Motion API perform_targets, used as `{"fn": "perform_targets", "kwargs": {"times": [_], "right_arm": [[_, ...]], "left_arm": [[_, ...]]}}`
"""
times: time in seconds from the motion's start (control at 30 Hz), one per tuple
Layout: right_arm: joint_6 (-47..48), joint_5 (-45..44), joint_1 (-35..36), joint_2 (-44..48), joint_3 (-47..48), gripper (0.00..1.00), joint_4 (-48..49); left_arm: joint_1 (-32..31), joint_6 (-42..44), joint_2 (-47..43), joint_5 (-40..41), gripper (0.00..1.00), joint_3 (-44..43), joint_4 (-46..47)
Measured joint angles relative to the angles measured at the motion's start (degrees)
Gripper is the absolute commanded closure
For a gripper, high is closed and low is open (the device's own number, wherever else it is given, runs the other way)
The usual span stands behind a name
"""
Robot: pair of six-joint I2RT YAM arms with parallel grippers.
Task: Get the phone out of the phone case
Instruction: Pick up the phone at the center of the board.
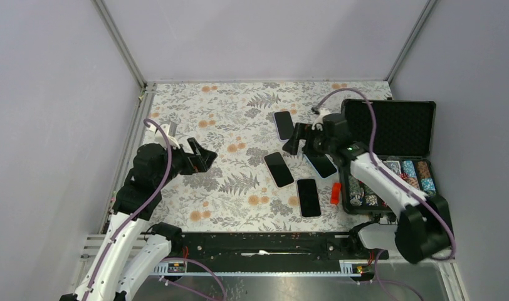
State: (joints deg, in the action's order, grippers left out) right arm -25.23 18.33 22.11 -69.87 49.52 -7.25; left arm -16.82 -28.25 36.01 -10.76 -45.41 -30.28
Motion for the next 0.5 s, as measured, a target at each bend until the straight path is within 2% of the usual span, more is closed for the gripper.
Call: {"fn": "perform_targets", "kwargs": {"times": [0.13, 0.3, 0.5], "right_arm": [[1.7, -4.0, 3.1, -10.6, 0.1, 0.00, 0.7], [2.8, -7.7, 4.9, -17.2, 0.7, 0.00, 1.1], [3.6, -9.9, 6.8, -25.6, 6.1, 0.00, -0.7]], "left_arm": [[0.0, -0.8, -0.7, 0.1, 0.01, 3.1, 1.7], [0.0, -1.0, -0.7, 0.0, 0.01, 5.4, 1.8], [0.0, -1.3, -0.7, 0.1, 0.01, 5.7, 2.5]]}}
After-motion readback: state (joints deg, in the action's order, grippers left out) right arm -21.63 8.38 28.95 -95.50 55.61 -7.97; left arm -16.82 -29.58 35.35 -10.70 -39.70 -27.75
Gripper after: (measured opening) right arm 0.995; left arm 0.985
